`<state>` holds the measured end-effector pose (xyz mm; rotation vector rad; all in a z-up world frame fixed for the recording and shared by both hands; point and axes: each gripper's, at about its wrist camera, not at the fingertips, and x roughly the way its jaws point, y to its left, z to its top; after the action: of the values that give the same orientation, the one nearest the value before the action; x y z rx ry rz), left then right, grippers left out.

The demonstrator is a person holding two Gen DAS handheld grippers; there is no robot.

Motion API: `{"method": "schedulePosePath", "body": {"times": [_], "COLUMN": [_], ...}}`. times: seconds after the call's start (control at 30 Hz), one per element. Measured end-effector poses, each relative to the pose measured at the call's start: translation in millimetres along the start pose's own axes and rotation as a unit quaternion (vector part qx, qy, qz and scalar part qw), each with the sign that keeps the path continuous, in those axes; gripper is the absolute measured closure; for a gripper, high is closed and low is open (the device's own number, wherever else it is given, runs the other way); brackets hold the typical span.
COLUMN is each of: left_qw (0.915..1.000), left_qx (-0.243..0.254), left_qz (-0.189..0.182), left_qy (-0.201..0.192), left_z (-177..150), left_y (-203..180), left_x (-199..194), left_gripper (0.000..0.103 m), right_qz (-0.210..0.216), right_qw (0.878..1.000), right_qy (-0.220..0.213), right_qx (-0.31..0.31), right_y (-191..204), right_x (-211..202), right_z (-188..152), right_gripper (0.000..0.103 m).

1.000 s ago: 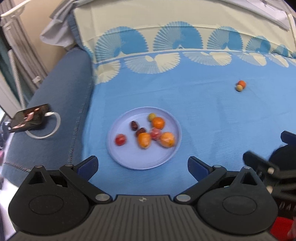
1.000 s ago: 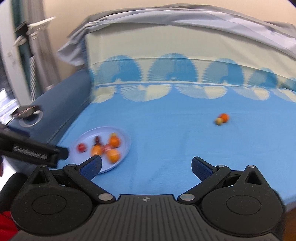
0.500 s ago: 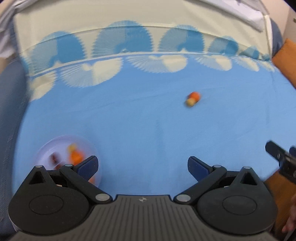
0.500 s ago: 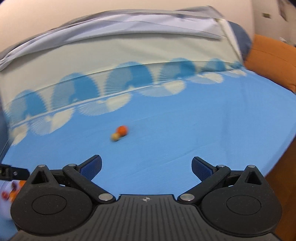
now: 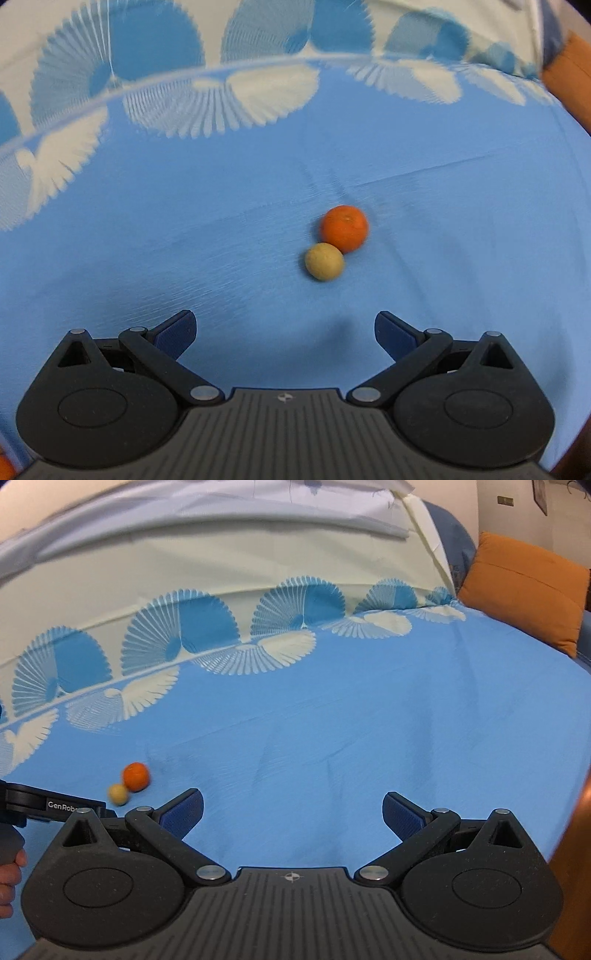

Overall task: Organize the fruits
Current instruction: 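Reach the left tool to the small yellow fruit while the right tool reaches the orange, then grasp the yellow fruit with the left tool while the right tool grasps the orange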

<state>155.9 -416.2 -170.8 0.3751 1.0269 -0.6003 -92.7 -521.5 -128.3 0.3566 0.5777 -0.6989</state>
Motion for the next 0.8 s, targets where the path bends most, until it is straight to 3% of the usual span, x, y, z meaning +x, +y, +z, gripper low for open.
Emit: {"method": "schedulePosePath", "body": {"times": [0.17, 0.33, 0.47, 0.63, 0.77, 0.8], "left_qw": [0.9999, 0.9988, 0.9989, 0.9934, 0.9910, 0.9904], "left_qx": [0.006, 0.043, 0.040, 0.102, 0.121, 0.124], "left_qz": [-0.002, 0.016, 0.007, 0.005, -0.026, -0.033], "left_qy": [0.009, -0.014, -0.025, -0.052, -0.051, -0.051], "left_z": [22, 28, 26, 26, 31, 32], "left_y": [9, 27, 51, 46, 44, 42], "left_x": [37, 34, 31, 26, 28, 28], "left_gripper": [0.000, 0.000, 0.000, 0.002, 0.021, 0.028], "right_qz": [0.003, 0.042, 0.092, 0.128, 0.143, 0.152], "right_qw": [1.000, 0.997, 0.984, 0.963, 0.955, 0.954], "right_qy": [0.012, 0.006, 0.016, 0.003, -0.014, -0.012], "right_qx": [-0.023, -0.069, -0.153, -0.237, -0.260, -0.258], "right_y": [14, 48, 95, 139, 150, 150], "right_x": [57, 99, 128, 143, 150, 153], "right_z": [5, 9, 2, -7, -7, -6], "right_gripper": [0.001, 0.001, 0.001, 0.001, 0.001, 0.006]}}
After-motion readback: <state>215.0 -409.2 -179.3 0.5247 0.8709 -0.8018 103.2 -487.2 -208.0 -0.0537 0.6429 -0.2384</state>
